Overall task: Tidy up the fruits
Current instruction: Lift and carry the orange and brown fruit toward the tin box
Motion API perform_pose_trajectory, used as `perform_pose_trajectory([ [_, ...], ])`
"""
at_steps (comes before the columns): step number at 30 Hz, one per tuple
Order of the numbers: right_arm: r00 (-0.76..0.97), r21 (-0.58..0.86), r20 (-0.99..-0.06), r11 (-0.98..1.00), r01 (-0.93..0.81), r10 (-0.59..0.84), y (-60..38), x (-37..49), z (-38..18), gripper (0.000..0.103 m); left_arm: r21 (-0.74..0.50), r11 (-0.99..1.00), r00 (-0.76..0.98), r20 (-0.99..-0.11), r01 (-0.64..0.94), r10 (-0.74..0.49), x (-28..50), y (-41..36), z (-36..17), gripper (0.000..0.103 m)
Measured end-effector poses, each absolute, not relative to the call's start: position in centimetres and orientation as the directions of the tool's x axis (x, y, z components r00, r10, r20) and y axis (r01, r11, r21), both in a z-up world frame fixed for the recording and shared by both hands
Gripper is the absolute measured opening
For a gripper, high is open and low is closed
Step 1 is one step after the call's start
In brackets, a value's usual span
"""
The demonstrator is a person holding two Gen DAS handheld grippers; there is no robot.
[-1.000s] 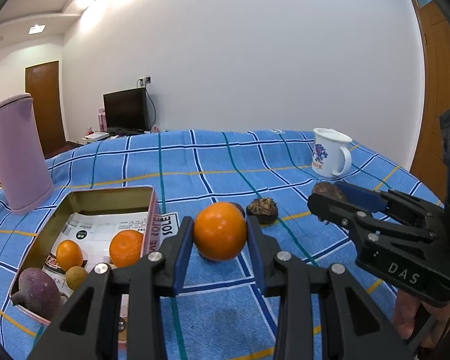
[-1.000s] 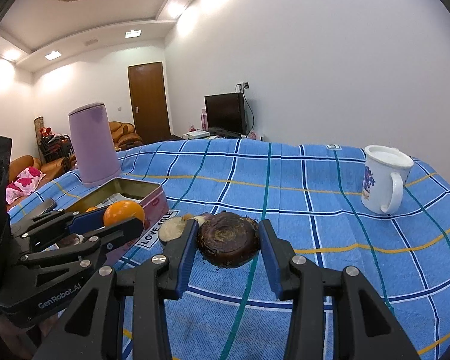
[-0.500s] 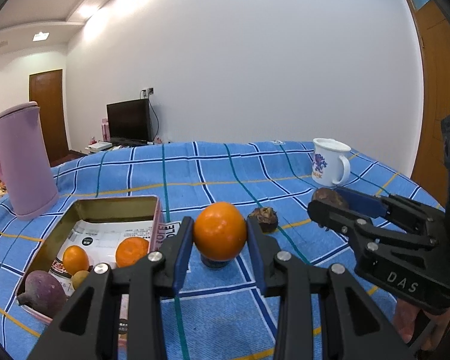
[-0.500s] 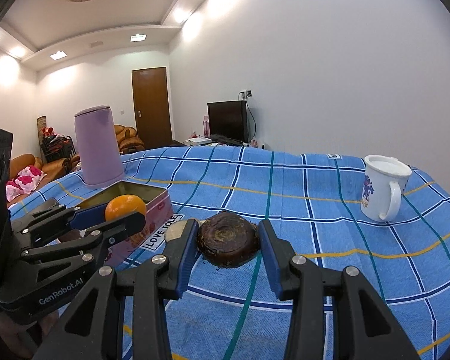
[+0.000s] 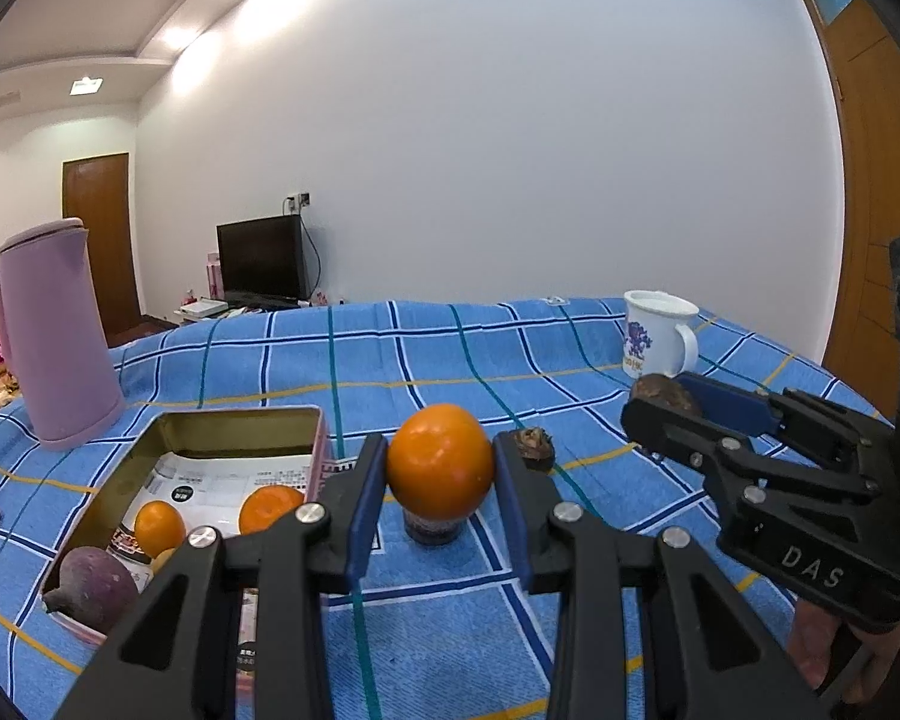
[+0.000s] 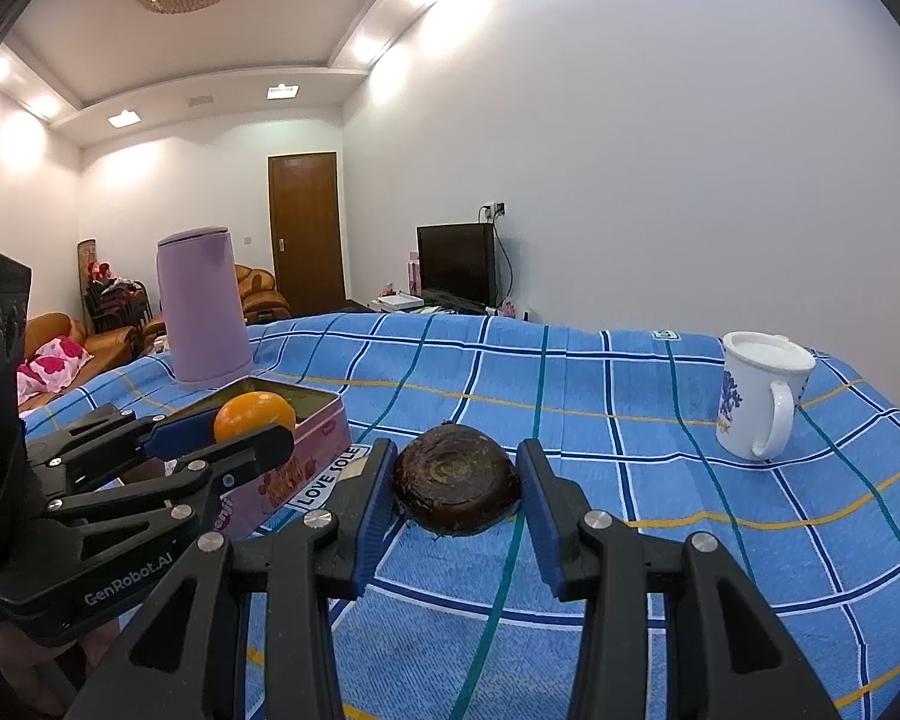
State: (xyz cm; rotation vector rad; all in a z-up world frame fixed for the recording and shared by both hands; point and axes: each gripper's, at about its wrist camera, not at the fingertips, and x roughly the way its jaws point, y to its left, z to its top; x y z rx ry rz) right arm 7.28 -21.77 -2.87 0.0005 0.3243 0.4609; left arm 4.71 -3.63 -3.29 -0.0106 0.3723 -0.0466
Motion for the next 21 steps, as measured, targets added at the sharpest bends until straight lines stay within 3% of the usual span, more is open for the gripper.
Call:
perform_pose_trajectory([
  [21, 0.85, 0.068, -0.287, 0.895, -0.441, 0.441, -21.59, 6.62, -2.68, 0.043, -0.011, 1.0, 0.941, -0.337, 0.028, -0.03, 4.22, -3.29, -2.99, 0.037],
])
